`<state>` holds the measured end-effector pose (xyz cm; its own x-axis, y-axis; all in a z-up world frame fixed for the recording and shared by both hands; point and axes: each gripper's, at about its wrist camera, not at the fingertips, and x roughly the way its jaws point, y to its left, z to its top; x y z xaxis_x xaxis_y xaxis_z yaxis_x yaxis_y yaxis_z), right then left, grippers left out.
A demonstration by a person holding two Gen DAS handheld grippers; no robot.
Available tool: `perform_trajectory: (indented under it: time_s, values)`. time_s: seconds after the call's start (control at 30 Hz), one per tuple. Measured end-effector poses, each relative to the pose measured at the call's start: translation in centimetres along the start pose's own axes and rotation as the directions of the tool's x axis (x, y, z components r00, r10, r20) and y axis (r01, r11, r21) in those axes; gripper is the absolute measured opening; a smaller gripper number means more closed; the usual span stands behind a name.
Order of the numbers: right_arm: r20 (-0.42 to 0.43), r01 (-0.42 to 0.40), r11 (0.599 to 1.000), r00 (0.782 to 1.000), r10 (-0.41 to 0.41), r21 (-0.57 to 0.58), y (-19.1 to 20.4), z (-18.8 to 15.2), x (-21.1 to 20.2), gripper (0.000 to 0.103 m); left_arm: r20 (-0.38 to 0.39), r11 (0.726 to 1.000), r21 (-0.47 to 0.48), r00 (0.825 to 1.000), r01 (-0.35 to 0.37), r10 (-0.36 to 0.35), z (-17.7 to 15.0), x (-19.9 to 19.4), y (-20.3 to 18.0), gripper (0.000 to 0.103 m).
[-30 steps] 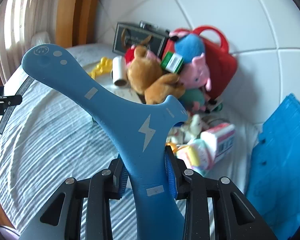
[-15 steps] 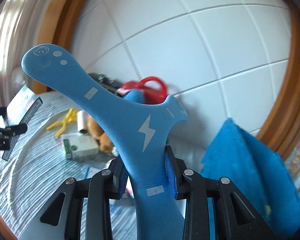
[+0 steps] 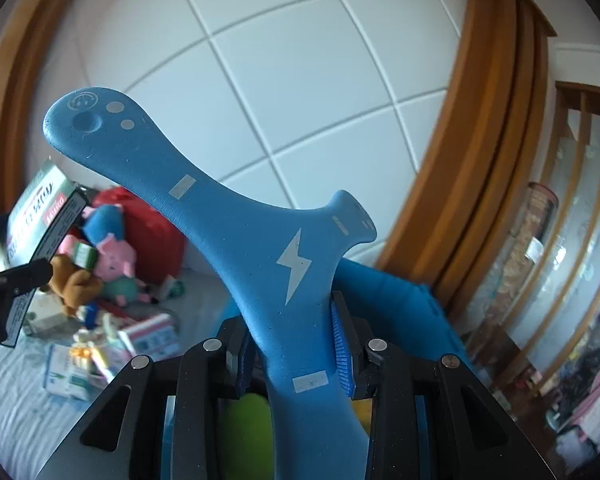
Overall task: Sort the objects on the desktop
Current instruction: 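Carry the medicine box and blue toy in both tools over the crate, then open both tools to drop the box and blue toy into the crate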
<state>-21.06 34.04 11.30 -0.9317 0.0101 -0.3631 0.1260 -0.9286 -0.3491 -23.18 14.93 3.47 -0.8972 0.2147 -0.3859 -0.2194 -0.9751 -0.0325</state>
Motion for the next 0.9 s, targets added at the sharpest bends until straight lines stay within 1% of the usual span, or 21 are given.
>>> perform_trajectory:
  time_s: [0.1,0.2,0.23,0.33,0.43,0.53,0.6,0.63,0.73,0.8,0.83,0.87,0.9]
  values:
    - [-0.06,0.027,0.999,0.998,-0.026,0.017,-4.1,-0.6,2.6,0.032,-0.006,0.998,0.013,0.998,0.066,-0.066,2.1,2.1,-4.6,0.088]
    - [-0.122,0.048,0.999,0.992,-0.044,0.027,-7.4,-2.0,5.1,0.032,-0.036,0.994,0.047,0.994,0.103,-0.101,3.9,4.5,-9.2,0.088]
    - [-0.152,0.042,0.998,0.988,-0.036,0.036,-8.6,-2.5,6.2,0.032,-0.05,0.992,0.058,0.993,0.108,-0.105,4.1,5.3,-10.4,0.088]
    - [-0.215,0.018,0.998,0.977,-0.005,0.058,-10.6,-3.3,8.8,0.032,-0.104,0.989,0.075,0.987,0.129,-0.121,4.7,7.4,-14.0,0.088]
    - [-0.248,-0.016,0.997,0.968,0.035,0.079,-12.0,-3.9,10.6,0.032,-0.152,0.987,0.101,0.982,0.127,-0.111,4.9,9.2,-17.1,0.088]
    - [-0.269,-0.037,0.995,0.961,0.061,0.096,-12.8,-4.3,11.9,0.032,-0.183,0.984,0.124,0.978,0.125,-0.101,4.6,10.8,-19.1,0.088]
    - [-0.277,-0.025,0.994,0.959,0.053,0.102,-13.1,-4.9,12.3,0.031,-0.202,0.986,0.126,0.976,0.111,-0.084,4.3,11.6,-19.9,0.089]
    - [-0.281,-0.032,0.993,0.958,0.063,0.114,-13.3,-5.2,12.6,0.031,-0.212,0.986,0.126,0.974,0.109,-0.08,4.1,12.0,-20.1,0.089]
    - [-0.299,-0.027,0.993,0.952,0.061,0.117,-13.7,-6.3,13.1,0.032,-0.221,0.986,0.134,0.973,0.096,-0.065,4.0,12.6,-20.5,0.09]
    - [-0.308,-0.018,0.993,0.95,0.053,0.116,-13.7,-6.5,13.2,0.034,-0.219,0.986,0.144,0.974,0.089,-0.056,4.1,12.8,-20.8,0.093]
    - [-0.311,-0.017,0.993,0.949,0.053,0.116,-13.8,-6.7,13.3,0.035,-0.215,0.986,0.148,0.976,0.08,-0.047,4.1,12.8,-20.9,0.096]
    - [-0.312,-0.021,0.993,0.948,0.057,0.116,-13.9,-6.8,13.3,0.042,-0.212,0.985,0.152,0.976,0.076,-0.043,4.0,12.7,-21.0,0.096]
    - [-0.315,-0.019,0.993,0.947,0.055,0.115,-14.0,-6.9,13.1,0.052,-0.212,0.986,0.151,0.976,0.076,-0.042,4.1,12.8,-20.7,0.096]
